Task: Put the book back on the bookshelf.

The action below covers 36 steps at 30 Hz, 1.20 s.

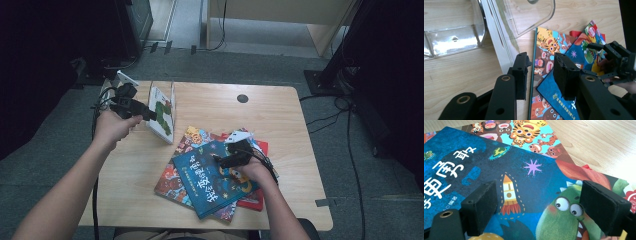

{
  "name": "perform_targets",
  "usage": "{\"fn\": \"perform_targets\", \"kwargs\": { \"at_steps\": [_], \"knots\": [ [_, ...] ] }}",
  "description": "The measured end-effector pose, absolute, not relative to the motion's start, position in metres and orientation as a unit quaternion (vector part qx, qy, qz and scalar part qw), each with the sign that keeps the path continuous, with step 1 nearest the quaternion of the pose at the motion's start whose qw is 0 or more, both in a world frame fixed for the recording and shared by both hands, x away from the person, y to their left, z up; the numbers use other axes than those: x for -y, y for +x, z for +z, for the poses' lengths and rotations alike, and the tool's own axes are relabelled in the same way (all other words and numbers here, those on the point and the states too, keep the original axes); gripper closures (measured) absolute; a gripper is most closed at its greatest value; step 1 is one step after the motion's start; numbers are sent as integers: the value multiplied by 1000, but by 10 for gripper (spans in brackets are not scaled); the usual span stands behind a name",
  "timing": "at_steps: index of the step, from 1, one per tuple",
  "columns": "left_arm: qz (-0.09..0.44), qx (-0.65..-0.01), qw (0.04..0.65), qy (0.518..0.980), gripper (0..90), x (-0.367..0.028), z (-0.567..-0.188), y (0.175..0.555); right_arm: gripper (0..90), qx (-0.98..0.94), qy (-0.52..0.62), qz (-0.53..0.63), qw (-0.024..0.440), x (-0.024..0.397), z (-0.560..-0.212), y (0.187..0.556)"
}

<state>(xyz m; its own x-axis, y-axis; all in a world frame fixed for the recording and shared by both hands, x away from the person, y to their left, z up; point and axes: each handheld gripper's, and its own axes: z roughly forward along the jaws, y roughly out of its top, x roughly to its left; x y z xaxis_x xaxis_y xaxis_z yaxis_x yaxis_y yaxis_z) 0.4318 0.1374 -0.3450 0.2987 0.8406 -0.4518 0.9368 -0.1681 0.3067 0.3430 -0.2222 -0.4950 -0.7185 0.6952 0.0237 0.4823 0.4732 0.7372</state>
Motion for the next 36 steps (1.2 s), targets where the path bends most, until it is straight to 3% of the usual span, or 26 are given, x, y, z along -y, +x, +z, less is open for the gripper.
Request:
{"fn": "perform_targets", "kwargs": {
  "at_steps": [36],
  "knots": [
    [-79, -560, 287, 773, 630, -133, -380, 394, 143, -846, 348, 378, 142, 222, -495, 343]
  ]
}}
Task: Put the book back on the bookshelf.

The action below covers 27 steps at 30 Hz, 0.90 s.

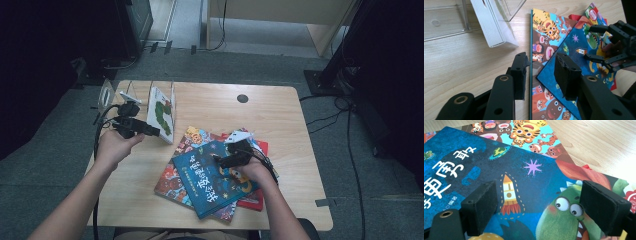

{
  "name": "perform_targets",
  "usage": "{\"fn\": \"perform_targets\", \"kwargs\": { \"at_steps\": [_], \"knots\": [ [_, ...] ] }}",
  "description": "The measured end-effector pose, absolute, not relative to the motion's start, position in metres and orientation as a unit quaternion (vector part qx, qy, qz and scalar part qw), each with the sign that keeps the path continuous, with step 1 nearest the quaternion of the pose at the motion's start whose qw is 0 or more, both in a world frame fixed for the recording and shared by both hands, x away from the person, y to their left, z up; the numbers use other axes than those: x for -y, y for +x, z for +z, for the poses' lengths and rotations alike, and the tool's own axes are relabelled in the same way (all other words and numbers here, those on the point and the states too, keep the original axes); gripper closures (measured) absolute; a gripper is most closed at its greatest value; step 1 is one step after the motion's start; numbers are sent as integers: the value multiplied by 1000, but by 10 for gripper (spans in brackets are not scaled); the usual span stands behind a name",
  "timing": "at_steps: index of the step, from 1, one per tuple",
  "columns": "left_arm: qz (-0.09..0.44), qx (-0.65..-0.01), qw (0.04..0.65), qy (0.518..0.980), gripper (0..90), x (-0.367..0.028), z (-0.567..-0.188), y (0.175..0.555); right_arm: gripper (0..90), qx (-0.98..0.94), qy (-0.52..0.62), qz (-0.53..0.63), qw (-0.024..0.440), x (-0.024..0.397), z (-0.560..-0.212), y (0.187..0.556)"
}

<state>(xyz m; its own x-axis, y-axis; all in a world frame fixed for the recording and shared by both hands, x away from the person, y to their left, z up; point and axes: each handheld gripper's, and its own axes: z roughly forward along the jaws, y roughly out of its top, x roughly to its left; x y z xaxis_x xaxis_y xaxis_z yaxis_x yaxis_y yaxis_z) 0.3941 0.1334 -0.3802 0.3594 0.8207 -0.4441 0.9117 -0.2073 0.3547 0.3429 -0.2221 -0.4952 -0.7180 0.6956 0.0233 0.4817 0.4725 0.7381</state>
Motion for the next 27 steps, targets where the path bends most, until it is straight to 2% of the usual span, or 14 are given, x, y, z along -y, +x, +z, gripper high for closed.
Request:
{"fn": "perform_targets", "kwargs": {
  "at_steps": [27],
  "knots": [
    [-84, -547, 309, 774, 620, -134, -415, 381, 143, -846, 349, 377, 141, 222, -495, 343]
  ]
}}
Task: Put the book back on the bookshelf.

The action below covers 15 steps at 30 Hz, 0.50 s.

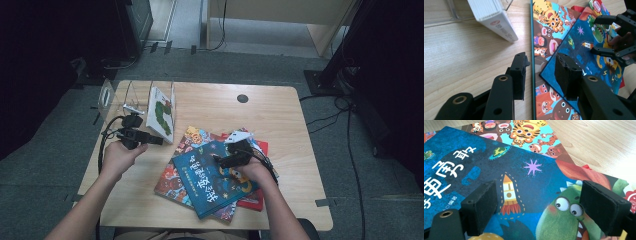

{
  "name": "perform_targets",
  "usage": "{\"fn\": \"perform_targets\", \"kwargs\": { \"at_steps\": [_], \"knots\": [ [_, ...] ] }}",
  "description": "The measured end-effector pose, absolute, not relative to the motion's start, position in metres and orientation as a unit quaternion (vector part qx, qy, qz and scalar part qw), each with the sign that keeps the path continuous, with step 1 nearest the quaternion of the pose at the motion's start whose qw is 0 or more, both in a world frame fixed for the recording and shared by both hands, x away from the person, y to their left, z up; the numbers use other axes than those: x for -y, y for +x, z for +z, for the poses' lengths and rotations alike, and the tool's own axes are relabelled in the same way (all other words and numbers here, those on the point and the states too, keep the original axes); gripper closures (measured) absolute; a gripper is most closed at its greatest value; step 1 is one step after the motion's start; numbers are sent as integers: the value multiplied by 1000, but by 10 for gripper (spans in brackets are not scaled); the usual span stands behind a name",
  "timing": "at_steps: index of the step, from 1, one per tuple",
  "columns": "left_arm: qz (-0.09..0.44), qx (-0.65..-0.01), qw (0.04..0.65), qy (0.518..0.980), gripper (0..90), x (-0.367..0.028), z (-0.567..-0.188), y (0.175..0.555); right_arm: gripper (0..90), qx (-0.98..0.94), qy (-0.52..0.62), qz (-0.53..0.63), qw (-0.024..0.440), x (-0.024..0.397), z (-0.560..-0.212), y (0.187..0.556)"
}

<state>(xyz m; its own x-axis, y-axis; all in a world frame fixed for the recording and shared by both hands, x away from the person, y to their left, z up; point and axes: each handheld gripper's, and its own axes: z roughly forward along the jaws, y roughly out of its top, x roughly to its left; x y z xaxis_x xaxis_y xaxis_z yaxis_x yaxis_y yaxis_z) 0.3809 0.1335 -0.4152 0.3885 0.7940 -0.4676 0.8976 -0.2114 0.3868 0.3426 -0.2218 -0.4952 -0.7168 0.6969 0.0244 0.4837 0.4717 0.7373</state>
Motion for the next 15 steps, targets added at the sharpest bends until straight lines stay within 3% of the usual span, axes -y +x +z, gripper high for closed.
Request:
{"fn": "perform_targets", "kwargs": {
  "at_steps": [15],
  "knots": [
    [-79, -538, 315, 778, 608, -134, -435, 378, 143, -846, 349, 377, 141, 222, -495, 342]
  ]
}}
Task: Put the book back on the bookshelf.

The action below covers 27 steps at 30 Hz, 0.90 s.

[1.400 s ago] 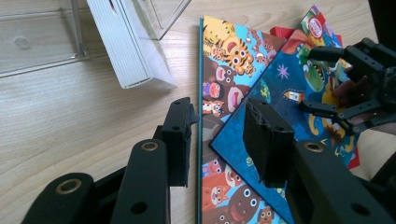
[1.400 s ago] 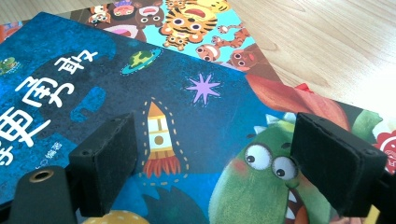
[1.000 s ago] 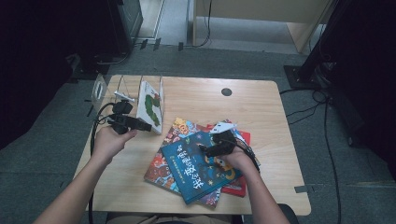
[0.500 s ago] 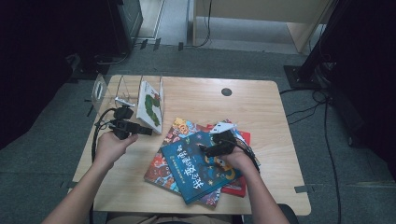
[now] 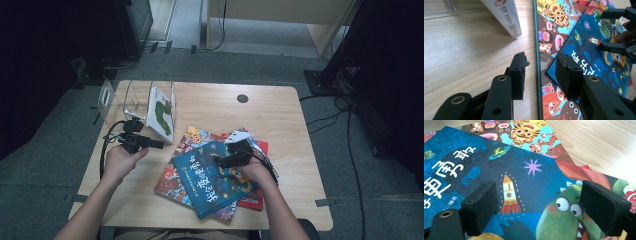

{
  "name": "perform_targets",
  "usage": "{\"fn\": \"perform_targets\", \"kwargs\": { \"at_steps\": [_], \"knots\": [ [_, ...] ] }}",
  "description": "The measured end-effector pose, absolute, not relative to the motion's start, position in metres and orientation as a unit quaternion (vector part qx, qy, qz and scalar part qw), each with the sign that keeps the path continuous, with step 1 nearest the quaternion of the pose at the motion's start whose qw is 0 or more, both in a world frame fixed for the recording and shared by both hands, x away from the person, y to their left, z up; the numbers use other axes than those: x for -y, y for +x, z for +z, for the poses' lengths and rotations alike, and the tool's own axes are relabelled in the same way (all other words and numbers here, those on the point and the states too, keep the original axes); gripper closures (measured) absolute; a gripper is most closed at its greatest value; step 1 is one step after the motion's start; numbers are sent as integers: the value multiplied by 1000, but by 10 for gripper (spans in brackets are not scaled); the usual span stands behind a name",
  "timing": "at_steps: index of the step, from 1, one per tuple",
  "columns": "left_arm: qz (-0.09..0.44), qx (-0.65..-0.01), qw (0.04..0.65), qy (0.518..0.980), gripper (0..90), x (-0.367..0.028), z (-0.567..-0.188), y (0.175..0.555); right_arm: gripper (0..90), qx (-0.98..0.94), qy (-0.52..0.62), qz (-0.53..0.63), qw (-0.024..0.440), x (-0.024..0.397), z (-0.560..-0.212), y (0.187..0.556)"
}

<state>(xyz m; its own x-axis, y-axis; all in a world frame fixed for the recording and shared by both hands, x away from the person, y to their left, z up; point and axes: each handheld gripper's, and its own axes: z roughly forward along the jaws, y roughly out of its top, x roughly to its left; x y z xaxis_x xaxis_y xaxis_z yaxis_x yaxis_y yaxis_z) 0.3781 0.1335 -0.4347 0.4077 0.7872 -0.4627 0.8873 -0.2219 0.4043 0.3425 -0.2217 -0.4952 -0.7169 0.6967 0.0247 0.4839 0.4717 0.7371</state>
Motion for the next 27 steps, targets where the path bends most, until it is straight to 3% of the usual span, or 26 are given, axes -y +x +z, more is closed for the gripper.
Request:
{"fn": "perform_targets", "kwargs": {
  "at_steps": [27],
  "knots": [
    [-61, -504, 332, 795, 581, -120, -455, 372, 133, -846, 350, 375, 143, 221, -495, 343]
  ]
}}
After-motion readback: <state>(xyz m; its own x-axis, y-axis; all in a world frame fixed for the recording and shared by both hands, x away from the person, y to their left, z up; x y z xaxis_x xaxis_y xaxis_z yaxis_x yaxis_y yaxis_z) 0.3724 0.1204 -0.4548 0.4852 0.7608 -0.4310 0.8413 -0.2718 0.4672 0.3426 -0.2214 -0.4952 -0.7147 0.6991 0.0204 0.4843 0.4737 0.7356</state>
